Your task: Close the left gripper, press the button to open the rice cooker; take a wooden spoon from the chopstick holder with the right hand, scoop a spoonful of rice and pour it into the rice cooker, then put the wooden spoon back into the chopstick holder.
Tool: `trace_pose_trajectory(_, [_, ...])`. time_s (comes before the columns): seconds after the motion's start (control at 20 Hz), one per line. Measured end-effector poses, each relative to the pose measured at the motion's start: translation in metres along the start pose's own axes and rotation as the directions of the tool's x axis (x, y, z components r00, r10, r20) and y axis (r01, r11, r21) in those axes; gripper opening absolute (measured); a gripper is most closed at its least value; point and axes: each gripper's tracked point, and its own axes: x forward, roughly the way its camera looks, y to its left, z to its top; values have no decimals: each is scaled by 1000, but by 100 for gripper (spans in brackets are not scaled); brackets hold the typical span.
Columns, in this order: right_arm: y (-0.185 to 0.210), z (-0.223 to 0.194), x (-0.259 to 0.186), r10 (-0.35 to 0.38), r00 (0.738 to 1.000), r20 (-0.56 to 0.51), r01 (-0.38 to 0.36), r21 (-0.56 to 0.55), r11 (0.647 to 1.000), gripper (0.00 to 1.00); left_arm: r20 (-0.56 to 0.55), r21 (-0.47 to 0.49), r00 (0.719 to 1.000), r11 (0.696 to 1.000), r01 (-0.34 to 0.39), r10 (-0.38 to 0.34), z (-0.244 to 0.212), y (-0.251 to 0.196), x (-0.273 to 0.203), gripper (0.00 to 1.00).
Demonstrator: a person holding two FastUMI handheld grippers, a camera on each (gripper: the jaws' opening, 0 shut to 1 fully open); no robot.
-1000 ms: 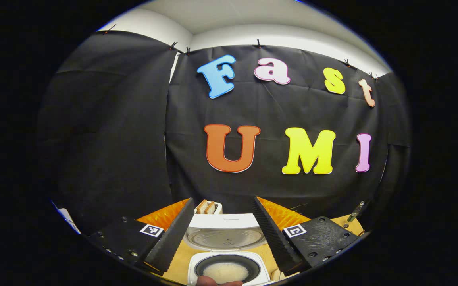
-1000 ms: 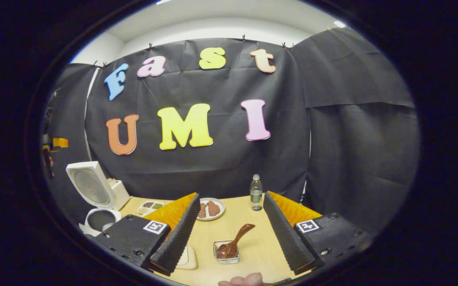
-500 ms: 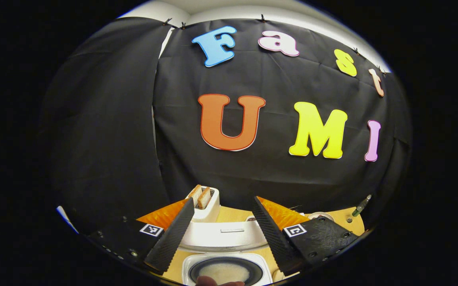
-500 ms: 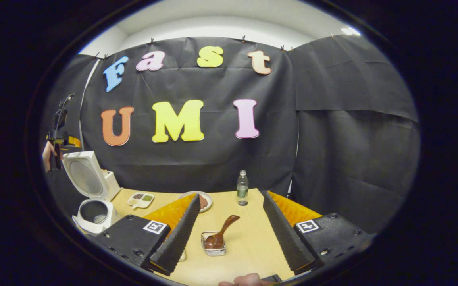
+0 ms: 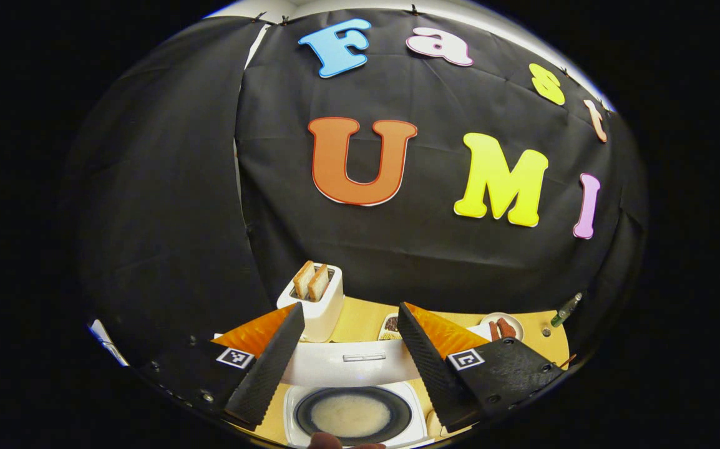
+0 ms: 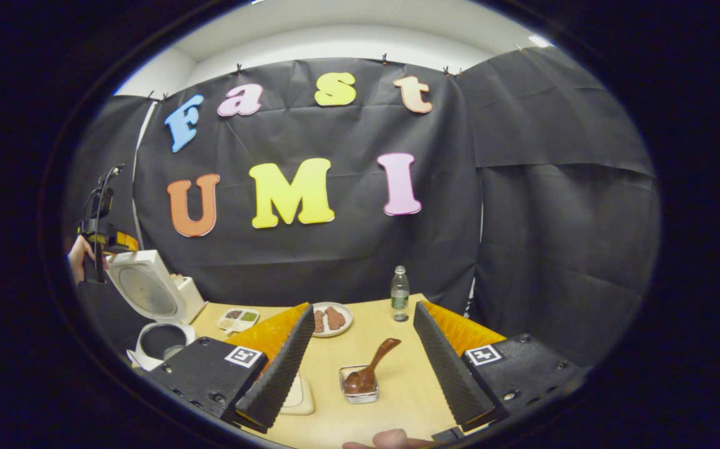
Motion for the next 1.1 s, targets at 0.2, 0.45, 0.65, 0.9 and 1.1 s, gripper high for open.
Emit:
trace_pose_trajectory(0.2, [29,-7,2,75,997,-7,-75,25,997,100,-80,-11,996,1000,29,-30,-54,-12,-46,97])
trace_pose_trajectory(0.45, [56,-20,-10,145,989,-28,-145,26,989,99,-221,-55,974,998,41,-52,-134,-18,-79,97])
trace_pose_trajectory(0.65, [62,-30,-15,173,983,-57,-172,22,985,100,-331,-101,941,994,37,-69,-192,-20,-87,97])
trace_pose_trajectory(0.9, [59,-39,-13,182,980,-81,-181,23,983,100,-407,-115,911,993,24,-69,-232,-19,-82,97])
trace_pose_trajectory(1.1, [58,-44,-8,187,978,-95,-185,32,982,100,-415,-104,908,994,13,-56,-242,-19,-81,97])
